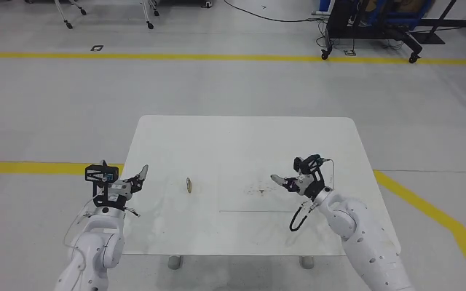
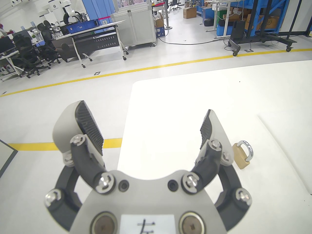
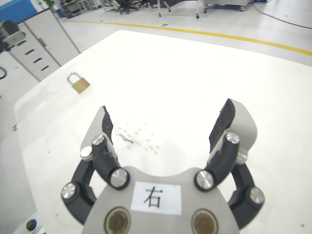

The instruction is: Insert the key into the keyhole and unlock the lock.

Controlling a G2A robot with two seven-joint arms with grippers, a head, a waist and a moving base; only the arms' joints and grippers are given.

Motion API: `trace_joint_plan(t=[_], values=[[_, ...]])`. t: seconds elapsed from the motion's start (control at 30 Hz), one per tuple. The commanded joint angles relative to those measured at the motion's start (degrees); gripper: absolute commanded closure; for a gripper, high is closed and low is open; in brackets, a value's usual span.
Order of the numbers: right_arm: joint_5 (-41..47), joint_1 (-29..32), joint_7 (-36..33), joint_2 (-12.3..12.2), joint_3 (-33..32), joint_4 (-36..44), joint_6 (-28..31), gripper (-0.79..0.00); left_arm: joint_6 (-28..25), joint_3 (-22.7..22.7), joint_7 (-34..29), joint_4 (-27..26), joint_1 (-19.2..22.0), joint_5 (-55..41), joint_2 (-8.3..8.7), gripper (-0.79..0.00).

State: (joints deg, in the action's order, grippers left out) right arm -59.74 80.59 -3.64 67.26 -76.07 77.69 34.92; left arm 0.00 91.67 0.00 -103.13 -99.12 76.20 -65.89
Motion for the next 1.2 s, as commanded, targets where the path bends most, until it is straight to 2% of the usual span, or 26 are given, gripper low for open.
trace_joint_plan(t=[0.0, 0.07, 0.17, 0.27, 0.47, 0.53, 0.73, 0.83, 0.9, 0.97, 1.03, 1.17], values=[[-1.74, -2.18, 0.12, -0.19, 0.84, -3.21, 6.67, -0.785, 0.0, 0.0, 0.0, 0.0, 0.0, 0.0, 0.0, -0.785], [-3.67, -4.3, 0.53, -0.36, 2.03, -6.26, 12.9, -0.785, 0.0, 0.0, 0.0, 0.0, 0.0, 0.0, 0.0, -0.785], [-5.69, -7.26, 1.65, -0.41, 3.32, -10.17, 17.74, -0.785, 0.0, 0.0, 0.0, 0.0, 0.0, 0.0, 0.0, -0.785], [-11.52, -9.13, 2.8, -0.5, 4.77, -11.5, 17.94, -0.751, 0.0, 0.0, 0.0, 0.0, 0.0, 0.0, 0.0, -0.785], [-18.4, -11.42, 6.49, 0.0, 8.34, -13.9, 13.79, -0.446, 0.0, 0.0, 0.0, 0.0, 0.0, 0.0, 0.0, -0.785], [-20.48, -12.59, 7.13, 0.18, 9.85, -14.6, 14.11, -0.391, 0.0, 0.0, 0.0, 0.0, 0.0, 0.0, 0.0, -0.785], [-23.79, -14.61, 11.23, 0.2, 11.98, -16.78, 16.45, -0.336, 0.0, 0.0, 0.0, 0.0, 0.0, 0.0, 0.0, -0.785], [-25.74, -15.11, 11.8, 0.13, 12.93, -17.23, 16.83, -0.259, 0.0, 0.0, 0.0, 0.0, 0.0, 0.0, 0.0, -0.785], [-26.46, -15.25, 12.52, 0.09, 13.49, -17.33, 17.3, -0.163, 0.0, 0.0, 0.0, 0.0, 0.0, 0.0, 0.0, -0.785], [-27.22, -15.49, 12.67, 0.02, 13.88, -17.6, 17.55, -0.126, 0.0, 0.0, 0.0, 0.0, 0.0, 0.0, 0.0, -0.785], [-27.45, -15.67, 13.02, 0.0, 14.18, -17.86, 17.61, 0.0, 0.0, 0.0, 0.0, 0.0, 0.0, 0.0, 0.0, -0.785], [-28.08, -15.78, 14.05, -0.19, 14.48, -17.48, 17.84, 0.0, 0.0, 0.0, 0.0, 0.0, 0.0, 0.0, 0.0, -0.785]])
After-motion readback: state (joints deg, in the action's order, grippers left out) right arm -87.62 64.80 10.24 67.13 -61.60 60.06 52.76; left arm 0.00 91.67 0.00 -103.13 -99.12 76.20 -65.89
